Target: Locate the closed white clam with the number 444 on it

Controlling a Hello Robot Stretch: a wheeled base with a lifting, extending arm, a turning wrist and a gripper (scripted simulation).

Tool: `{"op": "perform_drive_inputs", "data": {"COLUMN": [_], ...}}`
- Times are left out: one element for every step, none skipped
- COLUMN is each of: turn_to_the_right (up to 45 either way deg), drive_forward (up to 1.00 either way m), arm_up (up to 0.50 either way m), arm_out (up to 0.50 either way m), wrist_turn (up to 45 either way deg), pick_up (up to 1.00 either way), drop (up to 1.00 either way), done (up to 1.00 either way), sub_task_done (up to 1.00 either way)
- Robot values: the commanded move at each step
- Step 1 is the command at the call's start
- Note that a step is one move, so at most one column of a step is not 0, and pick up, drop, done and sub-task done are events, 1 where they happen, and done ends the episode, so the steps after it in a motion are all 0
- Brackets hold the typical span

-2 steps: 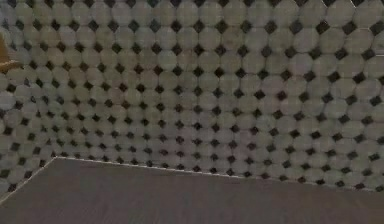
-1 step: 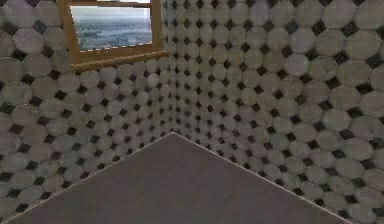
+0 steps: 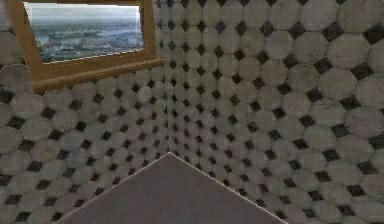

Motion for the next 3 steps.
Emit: {"op": "perform_drive_inputs", "data": {"turn_to_the_right": [-45.0,-3.0,0.0], "drive_forward": [0.0,0.0,0.25], "arm_up": [0.0,0.0,0.0], "arm_out": [0.0,0.0,0.0], "wrist_turn": [0.0,0.0,0.0], "pick_up": [0.0,0.0,0.0], "drop": [0.0,0.0,0.0], "done": [0.0,0.0,0.0], "sub_task_done": [0.0,0.0,0.0]}}
